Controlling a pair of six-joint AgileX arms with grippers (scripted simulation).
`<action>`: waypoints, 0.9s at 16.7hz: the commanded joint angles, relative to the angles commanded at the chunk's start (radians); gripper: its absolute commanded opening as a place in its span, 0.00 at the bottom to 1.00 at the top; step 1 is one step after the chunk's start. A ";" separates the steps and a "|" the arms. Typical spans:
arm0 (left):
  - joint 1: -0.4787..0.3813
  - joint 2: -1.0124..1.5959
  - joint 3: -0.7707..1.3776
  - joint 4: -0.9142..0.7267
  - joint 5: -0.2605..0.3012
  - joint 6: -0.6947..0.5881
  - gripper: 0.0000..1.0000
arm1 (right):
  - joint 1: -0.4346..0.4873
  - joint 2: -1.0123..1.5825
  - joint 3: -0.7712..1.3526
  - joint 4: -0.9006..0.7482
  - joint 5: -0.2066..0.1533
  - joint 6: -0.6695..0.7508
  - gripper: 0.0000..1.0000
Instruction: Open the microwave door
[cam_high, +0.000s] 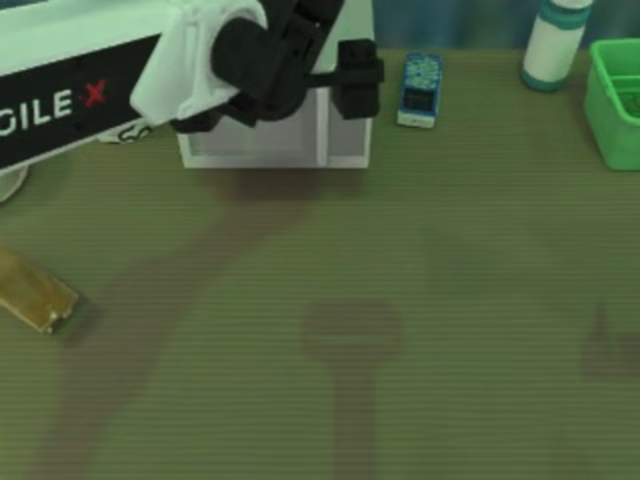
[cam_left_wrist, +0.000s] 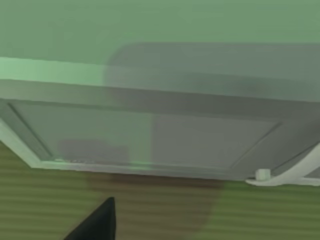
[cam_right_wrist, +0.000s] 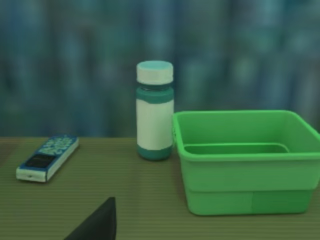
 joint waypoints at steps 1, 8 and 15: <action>-0.017 0.049 0.037 -0.015 -0.010 -0.014 1.00 | 0.000 0.000 0.000 0.000 0.000 0.000 1.00; -0.048 0.138 0.104 -0.044 -0.028 -0.040 1.00 | 0.000 0.000 0.000 0.000 0.000 0.000 1.00; -0.001 0.294 0.164 0.063 0.002 0.004 1.00 | 0.000 0.000 0.000 0.000 0.000 0.000 1.00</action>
